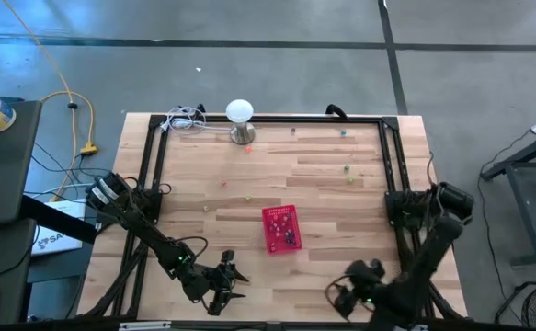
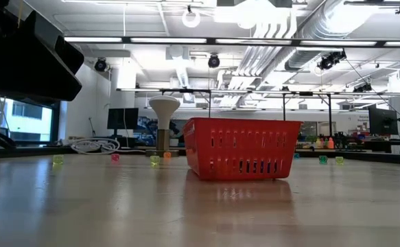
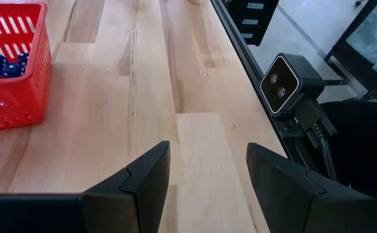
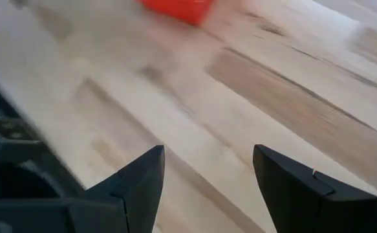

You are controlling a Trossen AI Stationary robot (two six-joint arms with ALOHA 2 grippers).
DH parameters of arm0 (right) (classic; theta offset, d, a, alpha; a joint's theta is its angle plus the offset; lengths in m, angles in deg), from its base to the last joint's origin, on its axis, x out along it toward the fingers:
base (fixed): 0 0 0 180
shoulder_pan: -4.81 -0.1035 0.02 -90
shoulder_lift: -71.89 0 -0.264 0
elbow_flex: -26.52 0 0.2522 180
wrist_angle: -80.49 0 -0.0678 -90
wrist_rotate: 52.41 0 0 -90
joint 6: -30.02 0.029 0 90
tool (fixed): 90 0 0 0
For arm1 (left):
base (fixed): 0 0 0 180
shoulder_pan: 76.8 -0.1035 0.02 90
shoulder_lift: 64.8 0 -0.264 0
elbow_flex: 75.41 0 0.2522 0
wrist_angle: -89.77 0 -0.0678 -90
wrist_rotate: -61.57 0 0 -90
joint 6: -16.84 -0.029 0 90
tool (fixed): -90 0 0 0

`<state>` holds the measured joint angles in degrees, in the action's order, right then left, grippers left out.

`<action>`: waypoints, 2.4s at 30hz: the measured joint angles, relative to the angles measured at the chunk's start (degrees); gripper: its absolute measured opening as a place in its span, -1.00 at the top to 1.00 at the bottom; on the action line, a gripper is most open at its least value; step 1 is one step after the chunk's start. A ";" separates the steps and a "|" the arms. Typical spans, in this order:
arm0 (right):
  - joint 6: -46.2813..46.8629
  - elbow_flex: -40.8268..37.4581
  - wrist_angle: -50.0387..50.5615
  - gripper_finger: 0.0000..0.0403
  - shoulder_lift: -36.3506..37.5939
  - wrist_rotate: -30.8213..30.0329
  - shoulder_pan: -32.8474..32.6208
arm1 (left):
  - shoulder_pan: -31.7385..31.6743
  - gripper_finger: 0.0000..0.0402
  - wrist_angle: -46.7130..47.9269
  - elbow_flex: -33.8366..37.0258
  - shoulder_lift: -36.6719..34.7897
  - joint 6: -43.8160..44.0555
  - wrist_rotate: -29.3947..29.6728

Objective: Pick & Place Dice
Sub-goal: Put the purple die into the red basket

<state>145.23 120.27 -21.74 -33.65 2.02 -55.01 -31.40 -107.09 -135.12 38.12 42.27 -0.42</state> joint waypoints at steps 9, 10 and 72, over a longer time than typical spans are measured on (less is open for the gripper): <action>6.31 0.00 -1.32 -0.13 -0.37 -1.02 -6.98 | -0.12 0.02 0.02 0.00 0.00 0.78 0.02; 6.15 0.00 -2.27 -0.13 -0.37 -1.81 -7.38 | -0.12 0.02 0.14 0.00 0.01 0.77 0.02; 19.96 -12.11 -14.28 0.30 -0.81 29.93 -2.61 | -0.12 0.02 0.45 0.00 0.01 1.19 0.02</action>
<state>165.19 108.16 -36.02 -34.46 31.95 -57.62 -31.52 -106.64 -135.12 38.13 43.45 -0.40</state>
